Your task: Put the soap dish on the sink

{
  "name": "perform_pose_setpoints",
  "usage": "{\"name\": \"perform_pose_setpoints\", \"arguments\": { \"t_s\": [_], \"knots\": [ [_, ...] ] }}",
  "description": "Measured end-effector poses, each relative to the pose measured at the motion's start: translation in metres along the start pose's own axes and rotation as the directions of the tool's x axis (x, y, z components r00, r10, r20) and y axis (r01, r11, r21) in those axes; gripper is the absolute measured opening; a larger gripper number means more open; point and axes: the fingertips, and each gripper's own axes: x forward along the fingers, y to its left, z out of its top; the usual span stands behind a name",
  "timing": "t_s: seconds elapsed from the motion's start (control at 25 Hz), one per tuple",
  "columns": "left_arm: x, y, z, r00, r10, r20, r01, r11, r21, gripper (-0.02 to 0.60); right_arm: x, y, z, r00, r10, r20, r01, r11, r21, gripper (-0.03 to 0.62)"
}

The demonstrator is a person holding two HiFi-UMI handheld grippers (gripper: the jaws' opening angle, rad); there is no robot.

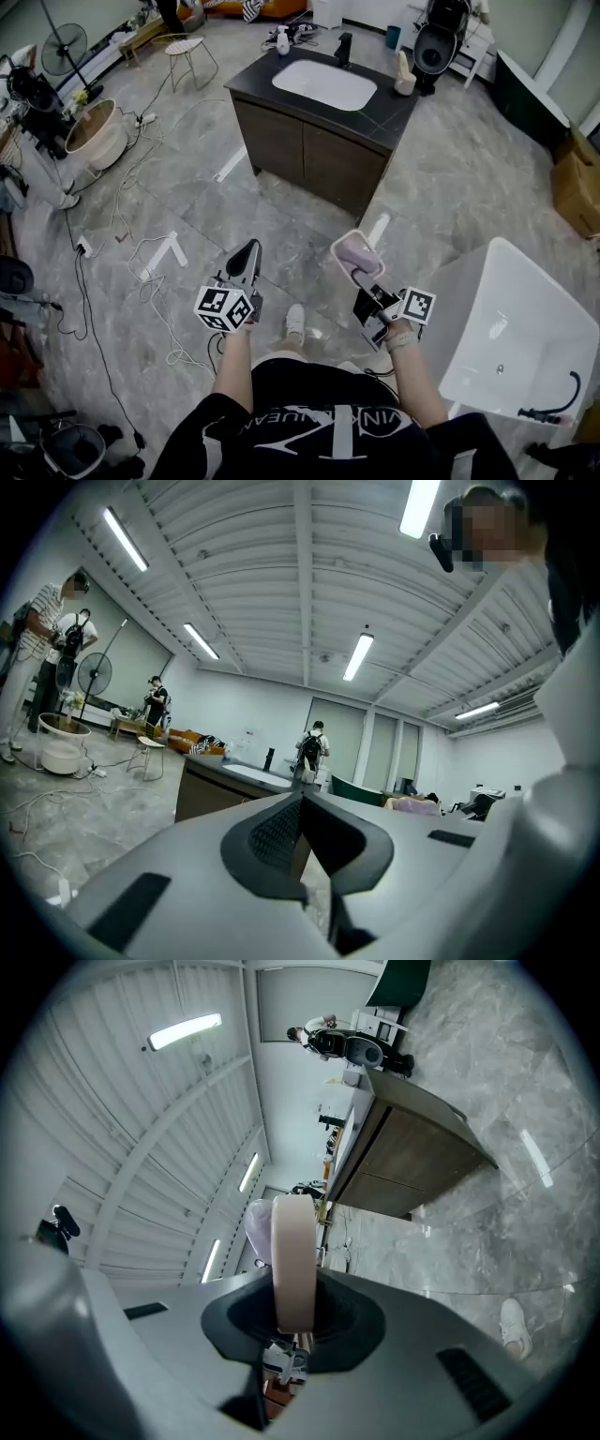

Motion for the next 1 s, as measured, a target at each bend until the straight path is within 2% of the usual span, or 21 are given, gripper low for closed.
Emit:
{"name": "perform_pose_setpoints", "arguments": {
  "t_s": [0.28, 0.44, 0.72, 1.0],
  "knots": [
    [0.066, 0.038, 0.001, 0.998, -0.043, -0.051, 0.042, 0.999, -0.012, 0.015, 0.057, -0.004, 0.044, 0.998, 0.039, 0.057, -0.042, 0.998, 0.048, 0.06],
    [0.1, 0.05, 0.006, 0.995, -0.078, -0.068, 0.077, 0.997, -0.008, 0.015, 0.084, -0.011, 0.063, 0.999, 0.018, 0.047, -0.02, 0.999, 0.036, 0.061],
    [0.167, 0.073, 0.016, 0.985, -0.14, -0.098, 0.14, 0.99, -0.008, 0.015, 0.122, -0.024, 0.105, 0.996, -0.037, 0.086, 0.032, 0.998, 0.06, 0.061],
    [0.231, 0.087, 0.02, 0.967, -0.226, -0.12, 0.229, 0.973, 0.011, 0.015, 0.153, -0.037, 0.144, 0.986, -0.051, 0.161, 0.042, 0.997, 0.059, 0.061]
  ]
}}
